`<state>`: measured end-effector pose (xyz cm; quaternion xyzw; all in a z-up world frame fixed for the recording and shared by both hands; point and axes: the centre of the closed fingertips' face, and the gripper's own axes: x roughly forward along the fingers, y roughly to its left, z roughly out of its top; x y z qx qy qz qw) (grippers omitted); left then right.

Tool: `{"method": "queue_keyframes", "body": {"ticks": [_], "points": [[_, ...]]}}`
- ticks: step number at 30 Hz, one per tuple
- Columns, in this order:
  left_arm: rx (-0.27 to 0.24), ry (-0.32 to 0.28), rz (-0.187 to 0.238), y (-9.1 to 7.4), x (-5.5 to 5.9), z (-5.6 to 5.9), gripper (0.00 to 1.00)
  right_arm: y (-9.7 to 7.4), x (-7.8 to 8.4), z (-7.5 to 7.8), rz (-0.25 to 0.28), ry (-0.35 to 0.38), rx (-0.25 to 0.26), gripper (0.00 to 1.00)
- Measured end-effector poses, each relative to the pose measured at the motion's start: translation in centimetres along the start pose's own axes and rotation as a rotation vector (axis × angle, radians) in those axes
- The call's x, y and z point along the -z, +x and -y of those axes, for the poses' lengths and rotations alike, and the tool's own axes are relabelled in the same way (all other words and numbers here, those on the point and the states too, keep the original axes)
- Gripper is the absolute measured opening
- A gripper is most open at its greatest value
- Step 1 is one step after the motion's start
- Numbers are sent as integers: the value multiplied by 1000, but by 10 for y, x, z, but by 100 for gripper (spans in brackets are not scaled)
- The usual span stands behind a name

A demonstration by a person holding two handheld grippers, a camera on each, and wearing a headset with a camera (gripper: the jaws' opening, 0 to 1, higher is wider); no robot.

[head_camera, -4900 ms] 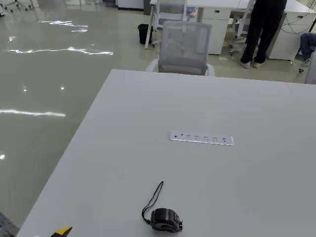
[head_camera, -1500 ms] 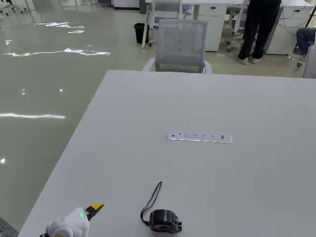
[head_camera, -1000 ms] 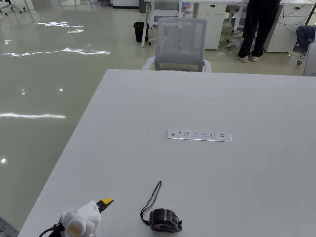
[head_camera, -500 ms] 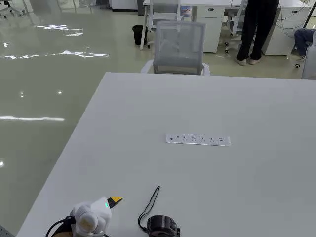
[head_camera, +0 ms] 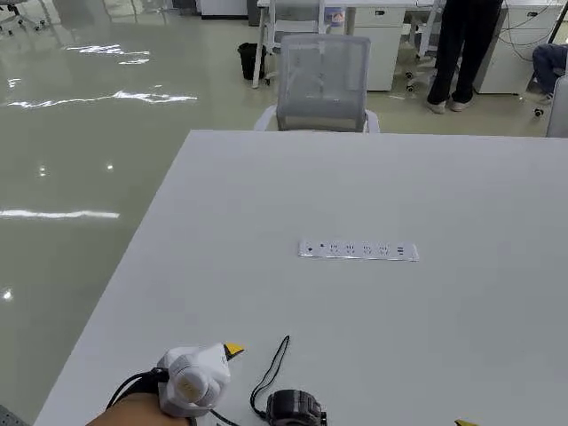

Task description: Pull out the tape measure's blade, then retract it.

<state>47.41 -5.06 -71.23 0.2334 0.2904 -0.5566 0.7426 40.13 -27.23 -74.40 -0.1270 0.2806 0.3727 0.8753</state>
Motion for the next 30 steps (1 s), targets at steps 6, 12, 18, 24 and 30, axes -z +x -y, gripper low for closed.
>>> {"method": "queue_keyframes", "body": {"ticks": [6, 12, 18, 24, 30], "points": [[39, 68, -39, 11, -9, 4, 97, 18, 0, 0, -9, 8, -30, 89], [84, 108, -98, 26, -10, 10, 95, 36, -3, -5, -21, 2, -68, 86], [114, 139, -156, 40, -6, 9, 95, 55, -12, -13, -34, -32, -122, 84], [171, 198, -222, 47, -2, 11, 84, 69, -24, -23, -46, -93, -180, 80], [197, 218, -242, 56, -5, 12, 82, 84, -32, -31, -59, -109, -230, 73]]}}
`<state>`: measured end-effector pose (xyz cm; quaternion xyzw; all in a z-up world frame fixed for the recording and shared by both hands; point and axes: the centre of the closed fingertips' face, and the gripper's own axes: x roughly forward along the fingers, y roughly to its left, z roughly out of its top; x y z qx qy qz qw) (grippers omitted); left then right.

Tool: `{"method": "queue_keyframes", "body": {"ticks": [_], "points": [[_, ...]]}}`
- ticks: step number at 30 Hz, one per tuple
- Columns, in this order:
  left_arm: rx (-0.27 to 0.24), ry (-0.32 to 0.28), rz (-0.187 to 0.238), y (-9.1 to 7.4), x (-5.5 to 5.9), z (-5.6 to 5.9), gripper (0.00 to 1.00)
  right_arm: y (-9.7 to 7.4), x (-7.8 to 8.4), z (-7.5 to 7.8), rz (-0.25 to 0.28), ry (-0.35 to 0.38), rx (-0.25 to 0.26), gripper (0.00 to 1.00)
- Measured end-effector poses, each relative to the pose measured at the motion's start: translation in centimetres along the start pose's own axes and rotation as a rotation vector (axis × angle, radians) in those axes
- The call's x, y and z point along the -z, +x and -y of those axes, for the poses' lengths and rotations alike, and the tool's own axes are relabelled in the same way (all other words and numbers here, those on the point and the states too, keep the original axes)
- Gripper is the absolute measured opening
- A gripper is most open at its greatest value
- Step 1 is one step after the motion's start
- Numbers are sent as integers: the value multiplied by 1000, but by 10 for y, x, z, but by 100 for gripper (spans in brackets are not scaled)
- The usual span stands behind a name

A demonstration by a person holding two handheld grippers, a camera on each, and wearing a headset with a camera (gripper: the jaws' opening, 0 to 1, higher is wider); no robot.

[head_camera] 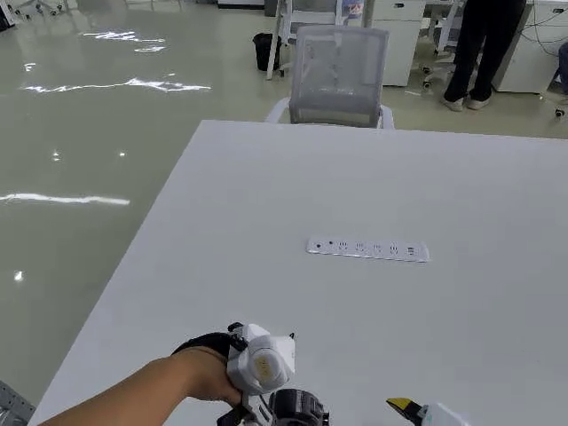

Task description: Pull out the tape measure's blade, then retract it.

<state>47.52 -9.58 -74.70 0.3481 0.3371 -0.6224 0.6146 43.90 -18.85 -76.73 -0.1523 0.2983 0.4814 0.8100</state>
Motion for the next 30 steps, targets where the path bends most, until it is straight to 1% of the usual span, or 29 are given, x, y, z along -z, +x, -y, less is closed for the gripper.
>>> {"method": "queue_keyframes", "body": {"ticks": [5, 7, 11, 15, 18, 19, 20, 21, 22, 23, 26, 30], "points": [[22, 18, -22, 7, 1, 0, 82, 15, 1, -5, -34, -37, -33, 71], [39, 21, -35, 8, 2, 2, 80, 21, 0, -9, -47, -56, -48, 70], [62, 16, -54, 14, 5, 4, 73, 32, -6, -11, -71, -95, -74, 69], [74, 20, -92, 20, 10, 8, 65, 41, -10, -11, -98, -143, -96, 67], [67, 37, -150, 27, 17, 10, 62, 48, -12, -9, -122, -184, -112, 63], [67, 38, -161, 29, 18, 10, 62, 50, -13, -10, -124, -186, -118, 61], [69, 38, -165, 30, 18, 11, 62, 51, -13, -10, -125, -179, -126, 59], [70, 35, -170, 32, 19, 12, 61, 53, -13, -13, -133, -168, -151, 57], [72, 33, -171, 33, 19, 12, 61, 54, -12, -14, -141, -167, -158, 54], [75, 30, -170, 33, 19, 13, 61, 57, -11, -13, -152, -176, -159, 51], [81, 26, -163, 35, 18, 13, 59, 61, -9, -12, -167, -182, -169, 49], [88, 26, -160, 37, 17, 13, 53, 65, -7, -13, -182, -185, -183, 44]]}}
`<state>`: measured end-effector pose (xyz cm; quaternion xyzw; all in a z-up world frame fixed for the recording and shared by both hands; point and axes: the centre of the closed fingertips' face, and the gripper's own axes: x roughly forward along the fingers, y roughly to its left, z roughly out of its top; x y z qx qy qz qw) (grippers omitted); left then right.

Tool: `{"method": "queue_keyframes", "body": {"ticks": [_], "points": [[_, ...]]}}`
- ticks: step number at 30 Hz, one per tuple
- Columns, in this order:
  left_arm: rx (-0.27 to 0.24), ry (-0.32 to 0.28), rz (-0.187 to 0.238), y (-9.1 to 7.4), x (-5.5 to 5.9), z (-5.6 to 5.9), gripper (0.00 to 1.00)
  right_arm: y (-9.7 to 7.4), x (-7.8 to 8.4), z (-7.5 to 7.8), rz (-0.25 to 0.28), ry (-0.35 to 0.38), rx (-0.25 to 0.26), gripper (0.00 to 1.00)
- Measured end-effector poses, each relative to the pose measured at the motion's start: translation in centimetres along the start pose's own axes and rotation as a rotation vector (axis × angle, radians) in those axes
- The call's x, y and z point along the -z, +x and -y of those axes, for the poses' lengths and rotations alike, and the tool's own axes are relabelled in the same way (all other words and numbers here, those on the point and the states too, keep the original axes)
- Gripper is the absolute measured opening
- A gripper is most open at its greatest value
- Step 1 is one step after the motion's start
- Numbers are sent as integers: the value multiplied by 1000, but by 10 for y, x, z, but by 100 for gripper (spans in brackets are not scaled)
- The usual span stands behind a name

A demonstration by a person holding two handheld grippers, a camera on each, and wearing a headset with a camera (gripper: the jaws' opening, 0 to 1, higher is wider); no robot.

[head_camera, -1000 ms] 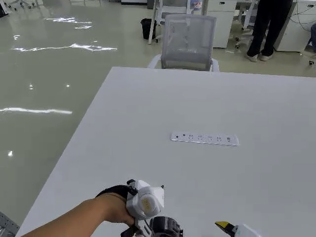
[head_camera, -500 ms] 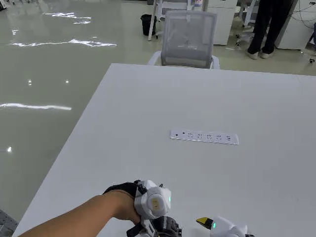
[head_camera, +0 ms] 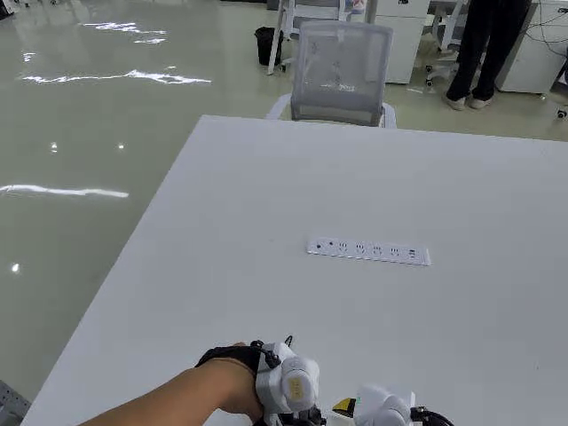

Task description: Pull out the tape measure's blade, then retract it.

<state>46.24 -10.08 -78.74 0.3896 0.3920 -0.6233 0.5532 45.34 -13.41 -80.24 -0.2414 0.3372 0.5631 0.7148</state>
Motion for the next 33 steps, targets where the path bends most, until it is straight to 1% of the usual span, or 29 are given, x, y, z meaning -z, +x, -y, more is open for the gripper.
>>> {"method": "queue_keyframes", "body": {"ticks": [2, 5, 8, 11, 13, 15, 19, 22, 23, 25, 27, 30, 32, 33], "points": [[5, -6, -1, 1, 1, -1, 50, 2, 1, 0, -9, -4, -4, 40], [9, -2, -5, 1, 1, -1, 44, 4, 0, 2, -10, -4, 1, 39], [1, -13, -12, 3, 1, -4, 42, 6, -1, 3, -12, -4, -2, 36], [-6, -18, -3, 3, -2, -5, 40, 7, -2, 2, -16, -12, -9, 31], [-9, -16, -6, 4, -4, -5, 37, 8, -4, 2, -13, -17, -13, 30], [-9, -11, -10, 5, -5, -5, 37, 9, -5, 3, -12, -26, -6, 31], [-9, -21, -18, 8, -4, -5, 38, 11, -4, 4, -29, -42, -9, 28], [-13, -3, -25, 10, -3, -4, 38, 11, -5, 5, -33, -59, -7, 23], [-14, -3, -28, 10, -3, -5, 38, 12, -4, 7, -38, -68, 1, 21], [-15, -8, -24, 10, -3, -5, 38, 12, -4, 6, -41, -85, -4, 20], [-13, -9, -7, 9, -3, -5, 38, 13, -4, 6, -46, -92, -7, 20], [-15, -6, -9, 10, -4, -5, 38, 14, -4, 7, -59, -102, -14, 20], [-12, 1, -22, 11, -4, -5, 37, 15, -3, 7, -77, -116, -15, 20], [-11, 1, -27, 12, -5, -5, 37, 16, -1, 8, -96, -140, -11, 19]]}}
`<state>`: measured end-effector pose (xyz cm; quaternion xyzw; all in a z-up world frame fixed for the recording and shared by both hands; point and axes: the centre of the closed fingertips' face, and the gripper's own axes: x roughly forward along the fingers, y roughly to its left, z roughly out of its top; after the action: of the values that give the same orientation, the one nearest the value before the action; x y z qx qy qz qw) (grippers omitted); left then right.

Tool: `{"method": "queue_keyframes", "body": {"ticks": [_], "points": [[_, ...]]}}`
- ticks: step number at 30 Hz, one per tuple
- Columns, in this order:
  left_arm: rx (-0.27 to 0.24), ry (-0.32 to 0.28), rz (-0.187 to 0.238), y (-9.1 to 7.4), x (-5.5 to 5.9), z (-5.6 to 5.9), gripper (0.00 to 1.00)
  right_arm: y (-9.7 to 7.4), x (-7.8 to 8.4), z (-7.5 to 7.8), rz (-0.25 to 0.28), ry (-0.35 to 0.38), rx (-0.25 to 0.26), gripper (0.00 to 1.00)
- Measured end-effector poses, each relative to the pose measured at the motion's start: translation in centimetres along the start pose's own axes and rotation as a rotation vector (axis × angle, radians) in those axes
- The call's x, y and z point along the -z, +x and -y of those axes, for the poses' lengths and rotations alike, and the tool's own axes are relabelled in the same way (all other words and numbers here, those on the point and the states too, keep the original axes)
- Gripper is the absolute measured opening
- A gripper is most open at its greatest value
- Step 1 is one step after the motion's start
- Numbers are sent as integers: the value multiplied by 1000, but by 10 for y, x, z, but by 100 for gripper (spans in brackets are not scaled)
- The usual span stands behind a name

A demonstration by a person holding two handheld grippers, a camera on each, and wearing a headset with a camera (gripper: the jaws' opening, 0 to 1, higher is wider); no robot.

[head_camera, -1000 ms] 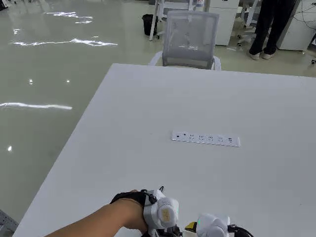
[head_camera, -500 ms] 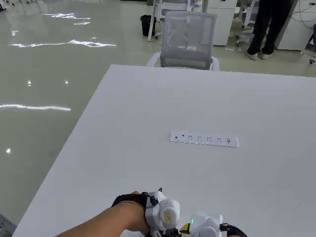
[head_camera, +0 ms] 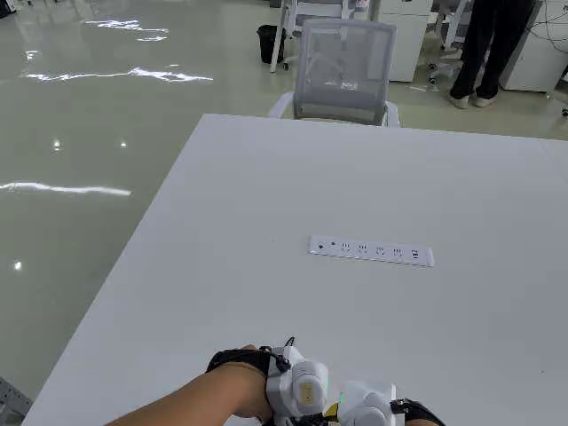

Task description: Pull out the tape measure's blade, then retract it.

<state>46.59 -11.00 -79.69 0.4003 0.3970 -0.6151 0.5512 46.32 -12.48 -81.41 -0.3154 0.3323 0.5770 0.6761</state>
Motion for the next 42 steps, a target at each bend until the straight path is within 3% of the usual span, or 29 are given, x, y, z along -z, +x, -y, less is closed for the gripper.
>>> {"method": "queue_keyframes", "body": {"ticks": [8, 10, 11, 12, 34, 42], "points": [[7, 2, -35, 1, 2, 0, 38, 0, 2, -1, -9, -34, -9, 16], [5, 0, -41, 1, 3, 0, 38, 0, 2, -1, -19, -29, -12, 15], [10, 28, -38, 1, 2, 1, 38, -2, 5, 3, -37, -1, 10, 13], [7, 9, -44, 1, 3, 1, 37, 0, 2, 0, -22, -19, -9, 13], [-2, -3, -53, 1, 3, 1, 37, -4, 10, -1, -41, -22, -19, 12], [-1, -12, -53, 1, 4, 0, 37, -11, 20, 1, -42, 5, -31, 12]]}}
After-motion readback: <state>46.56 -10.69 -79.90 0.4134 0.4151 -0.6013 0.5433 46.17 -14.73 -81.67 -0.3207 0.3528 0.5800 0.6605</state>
